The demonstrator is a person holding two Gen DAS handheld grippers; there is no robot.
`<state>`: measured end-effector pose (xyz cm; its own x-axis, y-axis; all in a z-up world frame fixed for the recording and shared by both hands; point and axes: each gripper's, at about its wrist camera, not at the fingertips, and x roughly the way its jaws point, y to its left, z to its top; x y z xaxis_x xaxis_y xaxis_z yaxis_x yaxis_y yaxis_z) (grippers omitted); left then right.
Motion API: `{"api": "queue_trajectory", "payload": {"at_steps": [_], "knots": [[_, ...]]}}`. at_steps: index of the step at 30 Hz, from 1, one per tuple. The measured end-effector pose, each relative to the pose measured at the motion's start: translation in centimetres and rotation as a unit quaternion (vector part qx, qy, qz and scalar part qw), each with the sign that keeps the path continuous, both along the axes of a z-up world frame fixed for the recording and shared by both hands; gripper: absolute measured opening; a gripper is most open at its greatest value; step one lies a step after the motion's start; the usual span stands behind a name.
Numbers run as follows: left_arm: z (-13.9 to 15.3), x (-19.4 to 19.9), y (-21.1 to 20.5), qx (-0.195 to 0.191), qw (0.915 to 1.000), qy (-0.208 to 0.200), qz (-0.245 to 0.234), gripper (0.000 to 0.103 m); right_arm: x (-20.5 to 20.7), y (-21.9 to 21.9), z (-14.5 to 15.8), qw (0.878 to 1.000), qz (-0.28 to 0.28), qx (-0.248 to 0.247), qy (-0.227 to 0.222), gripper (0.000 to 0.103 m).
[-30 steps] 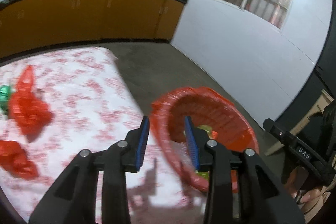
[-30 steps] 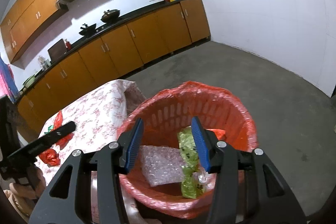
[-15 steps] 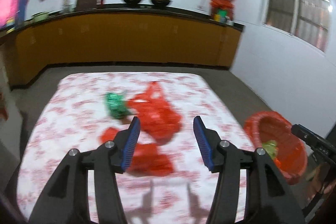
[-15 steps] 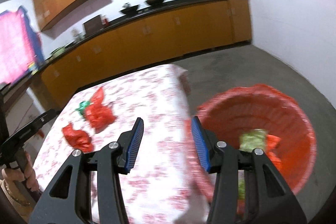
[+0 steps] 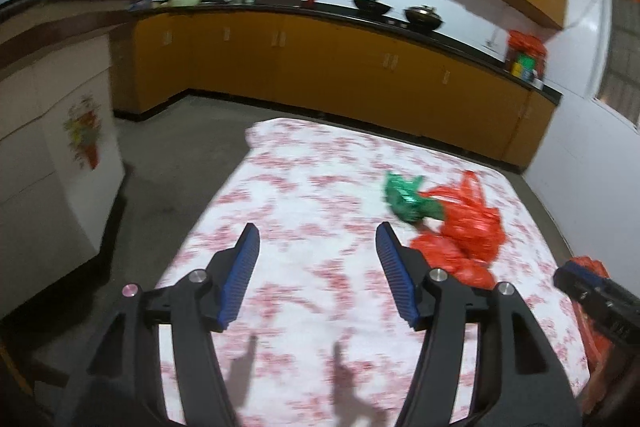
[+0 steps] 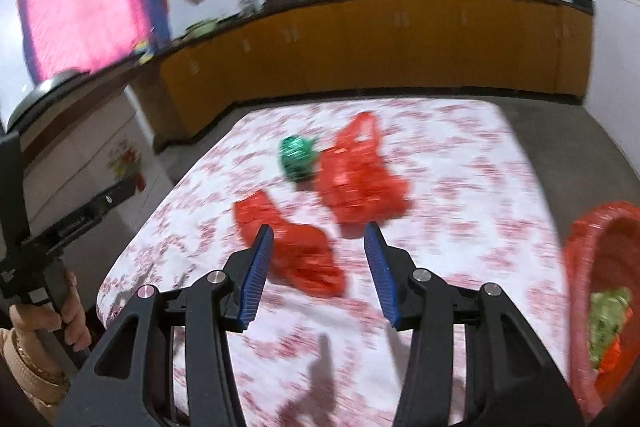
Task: Collect trash
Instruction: 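Move the right gripper to the long red bag and grasp it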
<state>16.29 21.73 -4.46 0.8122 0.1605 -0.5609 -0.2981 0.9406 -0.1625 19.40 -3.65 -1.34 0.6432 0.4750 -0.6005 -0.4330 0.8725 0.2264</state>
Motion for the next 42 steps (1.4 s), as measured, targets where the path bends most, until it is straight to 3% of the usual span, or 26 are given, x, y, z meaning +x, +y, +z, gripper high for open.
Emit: {"api": "queue_trajectory", "payload": {"at_steps": [7, 13, 16, 25, 27, 30, 42], "knots": [[-0.4, -1.6, 3.9, -0.001, 0.9995, 0.002, 0.031, 0.061, 1.3, 4.4, -2.0, 0.999, 0.022, -0.019, 0.016, 0.049], [-0.9, -1.5, 5.5, 0.0, 0.9994, 0.007, 0.035, 0.062, 2.0, 5.9, -2.8, 0.999, 0.026, -0.029, 0.022, 0.056], [-1.3, -0.9, 5.7, -0.001, 0.9994, 0.012, 0.032, 0.062, 2.2, 6.5, -3.1, 0.999, 0.032, -0.04, 0.018, 0.066], [-2.2, 1.0, 5.1, -0.004, 0.9996, 0.026, 0.014, 0.062, 2.9, 8.5, -4.3, 0.994, 0.039, -0.102, -0.003, 0.065], [-2.3, 1.3, 4.9, -0.002, 0.9996, 0.028, 0.009, 0.062, 3.0, 8.7, -4.6, 0.993, 0.038, -0.113, -0.008, 0.059], [-2.5, 1.8, 4.4, -0.003, 0.9995, 0.032, 0.004, 0.062, 3.2, 8.7, -4.7, 0.992, 0.041, -0.116, -0.01, 0.054], [-2.7, 2.9, 3.0, -0.009, 0.999, 0.041, -0.012, 0.062, 3.7, 8.5, -5.0, 0.992, 0.056, -0.11, -0.006, 0.054]]}}
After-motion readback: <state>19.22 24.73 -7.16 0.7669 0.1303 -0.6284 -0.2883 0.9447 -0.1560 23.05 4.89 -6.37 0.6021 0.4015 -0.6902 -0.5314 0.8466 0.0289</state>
